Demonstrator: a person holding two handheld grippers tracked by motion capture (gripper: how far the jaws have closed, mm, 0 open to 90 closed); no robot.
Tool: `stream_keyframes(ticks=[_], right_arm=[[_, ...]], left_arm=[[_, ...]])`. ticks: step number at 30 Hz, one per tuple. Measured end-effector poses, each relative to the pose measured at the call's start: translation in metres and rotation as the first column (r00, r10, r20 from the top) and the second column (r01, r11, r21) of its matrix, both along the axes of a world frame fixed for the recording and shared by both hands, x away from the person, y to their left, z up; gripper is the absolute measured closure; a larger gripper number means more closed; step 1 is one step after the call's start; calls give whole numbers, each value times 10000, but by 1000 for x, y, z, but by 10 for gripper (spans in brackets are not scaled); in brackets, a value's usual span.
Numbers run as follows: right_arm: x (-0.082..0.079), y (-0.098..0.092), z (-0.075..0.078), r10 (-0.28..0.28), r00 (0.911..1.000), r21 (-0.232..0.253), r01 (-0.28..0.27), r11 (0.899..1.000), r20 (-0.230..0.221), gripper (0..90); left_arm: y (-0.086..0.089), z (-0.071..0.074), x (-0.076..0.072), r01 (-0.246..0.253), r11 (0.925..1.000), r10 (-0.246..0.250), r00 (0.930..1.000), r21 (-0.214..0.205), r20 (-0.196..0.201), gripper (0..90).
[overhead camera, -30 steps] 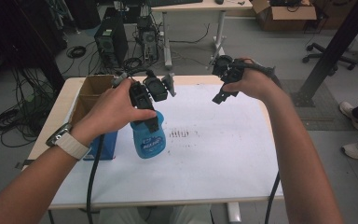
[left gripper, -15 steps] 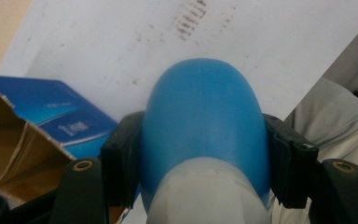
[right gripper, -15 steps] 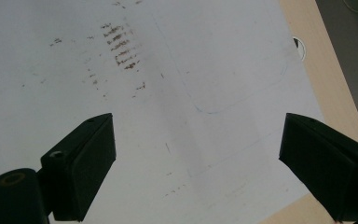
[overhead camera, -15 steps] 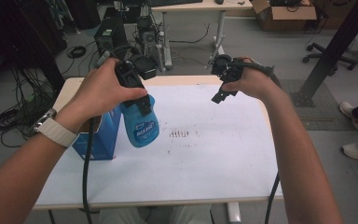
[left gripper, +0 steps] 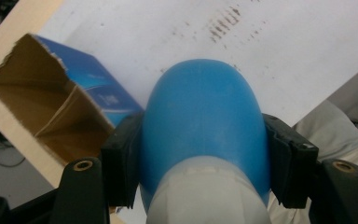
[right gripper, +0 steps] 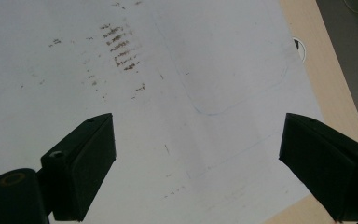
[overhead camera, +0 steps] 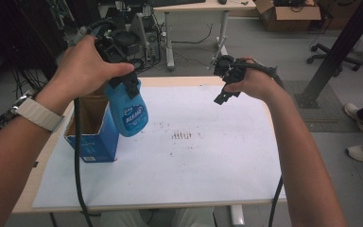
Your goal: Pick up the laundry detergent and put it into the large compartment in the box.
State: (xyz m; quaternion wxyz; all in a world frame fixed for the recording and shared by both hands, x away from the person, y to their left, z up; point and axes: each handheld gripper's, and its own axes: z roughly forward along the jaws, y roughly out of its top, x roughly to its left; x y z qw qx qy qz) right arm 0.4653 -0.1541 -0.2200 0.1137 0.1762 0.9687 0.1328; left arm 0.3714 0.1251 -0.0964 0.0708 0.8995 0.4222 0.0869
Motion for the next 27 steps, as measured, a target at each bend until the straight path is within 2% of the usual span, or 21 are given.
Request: stream_keyframes(ticks=[6,10,15,20,27], right_arm=[[1,3,-1,-4,10000,15,4,10000,-25,105],[1,3,-1,9,10000,-10,-9,10000,-37,106],[2,3,-1,36,10000,2,-36,10000,-22,106],[2,3,-1,81,10000,-4,-81,10000,-19,106],[3,3,-1,62,10000,42,-62,10000,9,105]], left_arm=[[12,13,5,-730,9973,730,9973,-28,51,377],[21,20,8,-1297,9915,1298,9915,-91,90,377],[33,27,13,-1770,9842,1769,9840,1,184,377],[46,31,16,-2339,9722,2341,9721,-125,174,377],[59,32,20,-2985,9544,2985,9541,-49,227,377]])
